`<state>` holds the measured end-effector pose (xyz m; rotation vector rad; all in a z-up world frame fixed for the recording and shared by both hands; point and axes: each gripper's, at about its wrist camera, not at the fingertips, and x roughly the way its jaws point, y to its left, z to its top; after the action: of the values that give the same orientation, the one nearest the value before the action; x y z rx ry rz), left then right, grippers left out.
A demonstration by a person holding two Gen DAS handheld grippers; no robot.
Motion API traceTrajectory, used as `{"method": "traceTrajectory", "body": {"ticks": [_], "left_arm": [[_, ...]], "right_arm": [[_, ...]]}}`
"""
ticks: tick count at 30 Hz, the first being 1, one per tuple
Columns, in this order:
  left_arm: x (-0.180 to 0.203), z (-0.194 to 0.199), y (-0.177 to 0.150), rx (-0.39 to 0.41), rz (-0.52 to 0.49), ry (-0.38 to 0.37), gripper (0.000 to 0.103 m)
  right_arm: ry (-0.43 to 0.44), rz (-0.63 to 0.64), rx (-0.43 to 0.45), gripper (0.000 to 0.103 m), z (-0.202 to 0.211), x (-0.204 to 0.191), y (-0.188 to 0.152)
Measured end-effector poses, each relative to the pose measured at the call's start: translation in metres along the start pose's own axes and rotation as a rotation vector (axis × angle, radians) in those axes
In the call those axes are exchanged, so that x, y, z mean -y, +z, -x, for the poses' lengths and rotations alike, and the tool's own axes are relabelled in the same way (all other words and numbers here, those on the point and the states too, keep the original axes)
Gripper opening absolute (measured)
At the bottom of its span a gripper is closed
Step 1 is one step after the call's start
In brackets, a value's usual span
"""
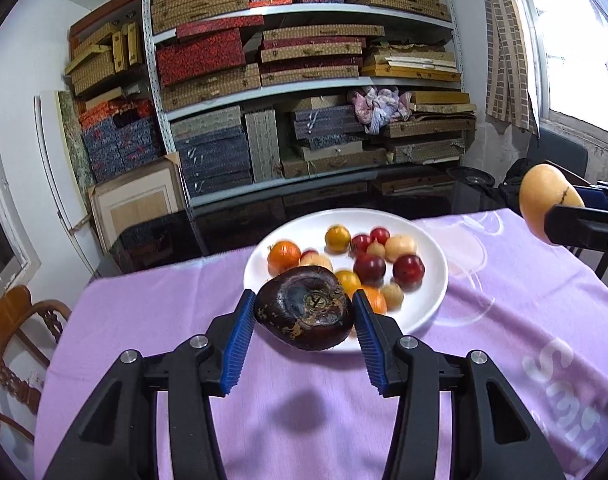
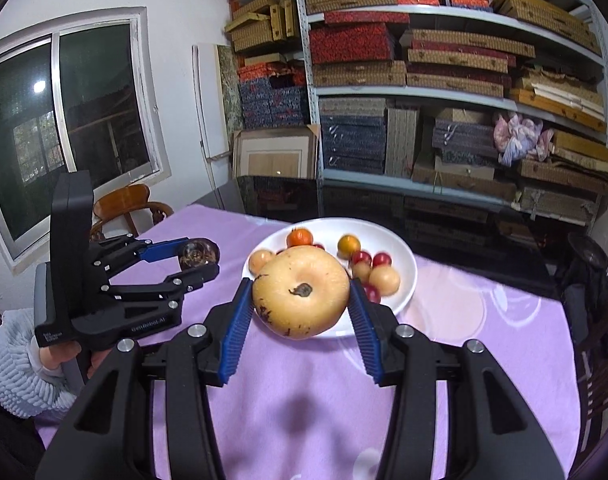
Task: Organize fruits
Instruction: 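Lift and carry the dark brown and pale yellow fruits over the plate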
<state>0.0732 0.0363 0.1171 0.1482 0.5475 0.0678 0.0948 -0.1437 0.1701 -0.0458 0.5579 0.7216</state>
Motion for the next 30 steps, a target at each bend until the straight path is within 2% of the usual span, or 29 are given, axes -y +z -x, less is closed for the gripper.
{"method": "traceTrajectory", "body": {"ticks": [7,12,18,30], "left_arm": [[-0.002,-0.015,0.043,0.055,-0.012,0.047,0.05],[-0.003,-0.039,0.054,0.04,0.002,0.061,0.049],[-0.001,-0.071,0.045,-0.023,0.024,0.032,0.049],[0.011,-0.13,0.017,-0.164,0.066,-0.072,0.049]], "right_arm": [[-0.033,0.01,0.006,0.047,-0.037,0.01,0.049],[-0.046,-0.006,-0.037,0.047,-0.078,0.021,0.066],[-0.055,-0.028,-0.105,0.047,-0.13,0.035,0.062],[-0.102,-0.056,-0.243,0.047,-0.235,0.062,0.046]]}}
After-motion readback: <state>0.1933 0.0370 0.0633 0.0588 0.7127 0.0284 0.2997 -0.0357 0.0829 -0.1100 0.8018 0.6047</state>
